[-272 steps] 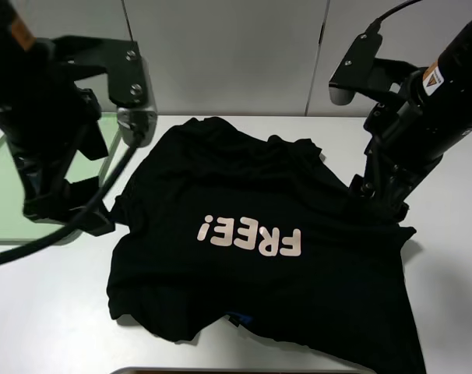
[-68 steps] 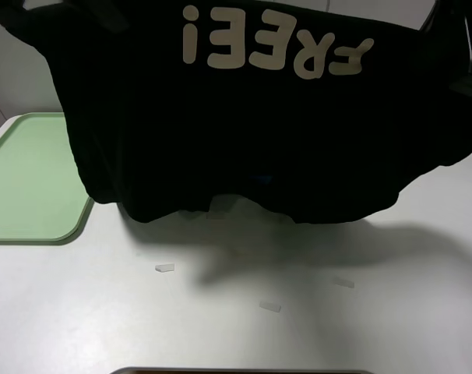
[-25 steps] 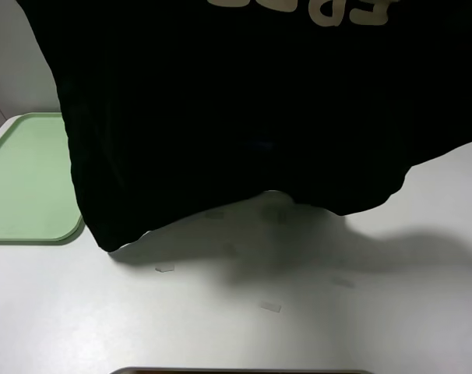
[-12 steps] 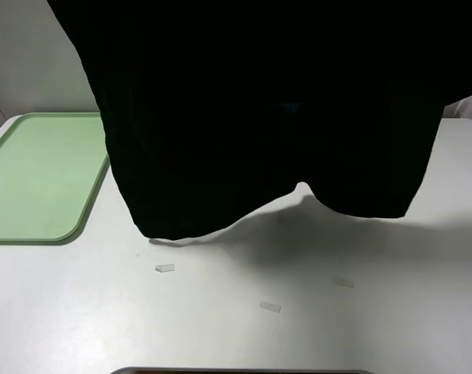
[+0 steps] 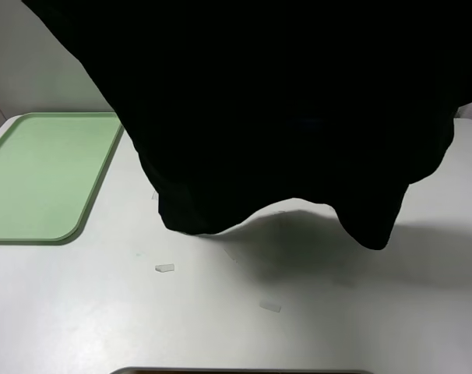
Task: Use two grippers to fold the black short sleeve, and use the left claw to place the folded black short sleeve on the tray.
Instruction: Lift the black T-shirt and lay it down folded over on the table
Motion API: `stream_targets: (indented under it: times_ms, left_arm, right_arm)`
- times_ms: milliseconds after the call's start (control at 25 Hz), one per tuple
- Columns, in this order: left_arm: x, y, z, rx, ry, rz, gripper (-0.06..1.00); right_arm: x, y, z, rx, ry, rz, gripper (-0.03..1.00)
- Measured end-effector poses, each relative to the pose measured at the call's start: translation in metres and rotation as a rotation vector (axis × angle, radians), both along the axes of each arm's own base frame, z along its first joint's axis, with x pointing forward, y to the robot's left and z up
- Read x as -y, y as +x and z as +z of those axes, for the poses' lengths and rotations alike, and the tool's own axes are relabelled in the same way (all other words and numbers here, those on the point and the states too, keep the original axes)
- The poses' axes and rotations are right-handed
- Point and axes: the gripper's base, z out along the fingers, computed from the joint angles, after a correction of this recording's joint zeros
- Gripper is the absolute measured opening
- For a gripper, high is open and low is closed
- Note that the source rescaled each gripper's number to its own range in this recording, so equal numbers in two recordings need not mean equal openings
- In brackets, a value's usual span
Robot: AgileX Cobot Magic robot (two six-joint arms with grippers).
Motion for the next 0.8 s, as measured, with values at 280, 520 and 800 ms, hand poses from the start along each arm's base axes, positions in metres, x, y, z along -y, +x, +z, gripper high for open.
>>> stream_targets:
  times_ms: [280,520,800]
  left_arm:
    - [-0.012,-0.025,0.014,0.003,-0.034,-0.018,0.0]
    - [-0.019,-0.039,0.02,-0.023,-0.054,-0.017,0.0]
    - [-0.02,-0.05,0.025,-0.047,-0.122,-0.04,0.0]
  right_arm:
    - [0.008,-0.026,-0.011,-0.015,0.046,0.027,0.0]
    - [0.012,-0.042,-0.028,-0.039,0.082,0.052,0.0]
    - [0.02,-0.06,-0.021,0.006,0.122,0.062,0.0]
